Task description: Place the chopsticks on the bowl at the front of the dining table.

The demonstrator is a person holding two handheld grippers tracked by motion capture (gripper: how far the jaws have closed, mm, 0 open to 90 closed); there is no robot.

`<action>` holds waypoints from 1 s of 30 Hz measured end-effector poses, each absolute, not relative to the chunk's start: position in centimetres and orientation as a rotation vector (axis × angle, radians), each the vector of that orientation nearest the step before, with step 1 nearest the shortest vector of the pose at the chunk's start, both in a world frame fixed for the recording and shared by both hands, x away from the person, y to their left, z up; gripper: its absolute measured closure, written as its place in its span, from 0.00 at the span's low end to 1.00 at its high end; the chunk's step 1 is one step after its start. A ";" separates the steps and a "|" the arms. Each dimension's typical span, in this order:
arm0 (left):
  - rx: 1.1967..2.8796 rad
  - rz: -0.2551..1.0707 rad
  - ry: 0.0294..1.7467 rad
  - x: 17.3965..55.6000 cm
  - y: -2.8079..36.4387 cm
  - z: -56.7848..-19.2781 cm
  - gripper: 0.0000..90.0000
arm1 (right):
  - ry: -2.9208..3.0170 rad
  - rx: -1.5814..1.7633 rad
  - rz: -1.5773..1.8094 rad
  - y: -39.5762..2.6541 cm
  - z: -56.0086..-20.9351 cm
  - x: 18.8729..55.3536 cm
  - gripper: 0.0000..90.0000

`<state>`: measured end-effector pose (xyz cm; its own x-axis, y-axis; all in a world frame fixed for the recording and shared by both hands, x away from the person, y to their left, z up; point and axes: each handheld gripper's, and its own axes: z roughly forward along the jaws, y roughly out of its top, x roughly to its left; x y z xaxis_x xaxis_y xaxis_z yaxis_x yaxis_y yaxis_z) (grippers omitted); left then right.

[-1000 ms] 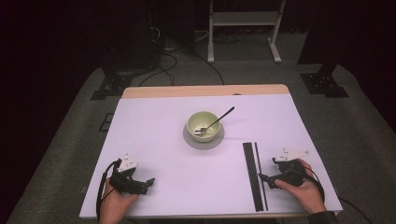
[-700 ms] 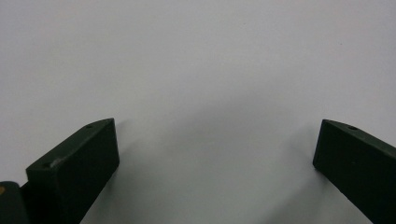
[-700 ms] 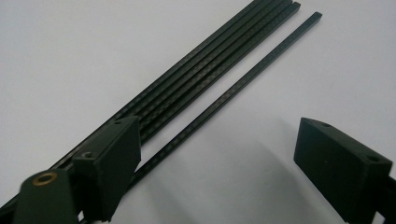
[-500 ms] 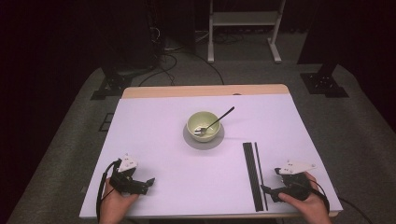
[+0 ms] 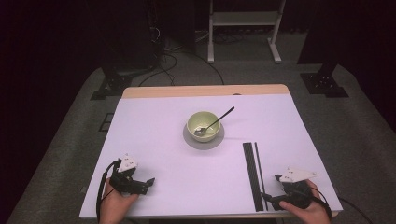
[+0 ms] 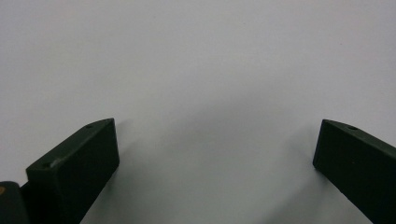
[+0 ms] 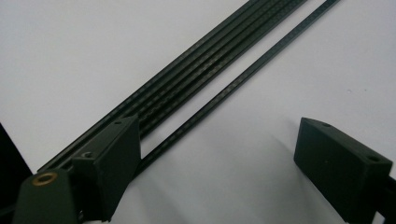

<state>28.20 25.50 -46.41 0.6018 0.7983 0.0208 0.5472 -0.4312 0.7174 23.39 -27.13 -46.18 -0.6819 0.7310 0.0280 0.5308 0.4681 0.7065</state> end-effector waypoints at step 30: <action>2.146 0.474 1.057 28.2 25.5 -46.4 0.00 | 2.416 1.082 0.977 -29.0 -46.2 23.4 0.13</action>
